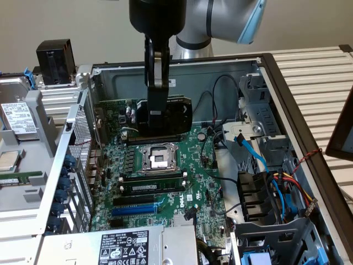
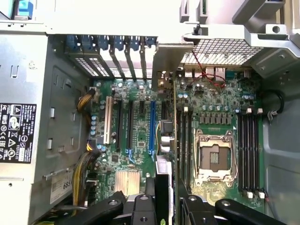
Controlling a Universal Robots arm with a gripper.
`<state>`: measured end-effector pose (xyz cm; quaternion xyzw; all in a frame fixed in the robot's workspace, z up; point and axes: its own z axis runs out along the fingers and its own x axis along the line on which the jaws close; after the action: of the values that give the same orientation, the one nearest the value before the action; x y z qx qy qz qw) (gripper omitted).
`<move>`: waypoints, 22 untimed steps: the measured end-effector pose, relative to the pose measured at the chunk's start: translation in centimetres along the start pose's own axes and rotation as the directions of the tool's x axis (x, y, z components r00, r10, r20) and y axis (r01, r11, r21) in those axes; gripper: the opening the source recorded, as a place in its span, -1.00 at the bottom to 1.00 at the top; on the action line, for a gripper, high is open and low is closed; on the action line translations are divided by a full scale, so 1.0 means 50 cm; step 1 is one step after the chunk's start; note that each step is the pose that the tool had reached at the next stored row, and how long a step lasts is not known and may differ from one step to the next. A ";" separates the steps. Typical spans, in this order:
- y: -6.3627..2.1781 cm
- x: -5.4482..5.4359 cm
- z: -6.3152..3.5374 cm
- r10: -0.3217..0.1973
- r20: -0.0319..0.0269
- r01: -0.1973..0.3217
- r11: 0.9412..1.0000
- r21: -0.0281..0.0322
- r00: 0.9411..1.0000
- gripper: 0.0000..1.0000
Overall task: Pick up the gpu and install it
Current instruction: 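Insert the gpu into the slot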
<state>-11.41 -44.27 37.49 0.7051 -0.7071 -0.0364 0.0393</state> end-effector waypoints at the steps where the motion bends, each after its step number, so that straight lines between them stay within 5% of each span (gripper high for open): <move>1: 0.001 -0.002 0.002 -0.002 -0.003 0.002 1.000 0.000 1.000 -0.46; 14: 0.014 -0.036 0.029 -0.022 -0.050 0.022 1.000 0.000 0.999 -0.46; 22: 0.025 -0.046 0.056 -0.023 -0.060 0.023 1.000 0.000 0.998 -0.46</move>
<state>-12.97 -41.97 34.82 0.7140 -0.6974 -0.0158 0.0599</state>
